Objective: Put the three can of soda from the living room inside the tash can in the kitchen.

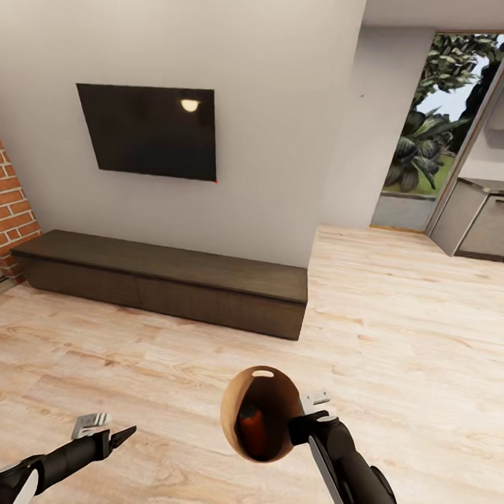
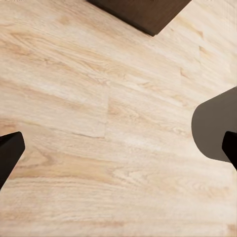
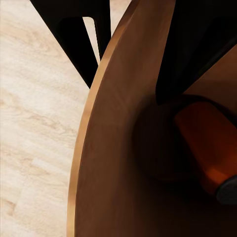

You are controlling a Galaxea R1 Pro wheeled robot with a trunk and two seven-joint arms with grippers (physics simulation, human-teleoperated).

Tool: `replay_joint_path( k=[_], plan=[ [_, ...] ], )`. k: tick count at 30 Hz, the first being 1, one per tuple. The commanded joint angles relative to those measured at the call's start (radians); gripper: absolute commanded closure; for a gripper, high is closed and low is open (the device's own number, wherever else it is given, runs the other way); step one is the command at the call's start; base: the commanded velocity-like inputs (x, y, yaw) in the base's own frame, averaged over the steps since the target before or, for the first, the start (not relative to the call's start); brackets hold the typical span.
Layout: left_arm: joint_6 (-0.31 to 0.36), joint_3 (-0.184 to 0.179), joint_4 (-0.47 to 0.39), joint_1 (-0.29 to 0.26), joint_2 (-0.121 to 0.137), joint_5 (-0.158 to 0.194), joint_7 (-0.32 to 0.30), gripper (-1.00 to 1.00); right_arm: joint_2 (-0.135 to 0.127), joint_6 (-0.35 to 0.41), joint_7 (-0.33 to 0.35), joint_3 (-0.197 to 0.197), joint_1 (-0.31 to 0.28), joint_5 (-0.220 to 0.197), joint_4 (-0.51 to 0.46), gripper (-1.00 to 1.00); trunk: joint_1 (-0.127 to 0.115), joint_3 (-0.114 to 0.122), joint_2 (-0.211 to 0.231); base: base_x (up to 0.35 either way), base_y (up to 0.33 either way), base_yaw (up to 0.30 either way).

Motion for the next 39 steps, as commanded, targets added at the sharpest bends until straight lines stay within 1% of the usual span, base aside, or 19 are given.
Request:
replay_joint_path(
  k=[1,26,32,39],
  plan=[
    [0.0,0.0,0.0,0.0,0.0,0.0,0.0,-1.0,0.0,-0.001,0.0,0.0,0.0,-0.005,-0.001,1.0,0.0,0.001,0.0,0.0,0.0,0.0],
    [0.0,0.0,0.0,0.0,0.0,0.0,-0.001,-1.0,0.0,-0.001,0.0,0.0,0.0,-0.006,-0.001,1.0,0.0,0.041,0.0,0.0,0.0,0.0],
    [0.0,0.0,0.0,0.0,0.0,0.0,-0.001,-1.0,0.0,-0.001,0.0,0.0,0.0,-0.005,-0.001,1.0,0.0,0.043,0.0,0.0,0.0,0.0],
    [0.0,0.0,0.0,0.0,0.0,0.0,-0.001,-1.0,0.0,-0.001,0.0,0.0,0.0,-0.006,-0.001,1.0,0.0,0.051,0.0,0.0,0.0,0.0]
  ],
)
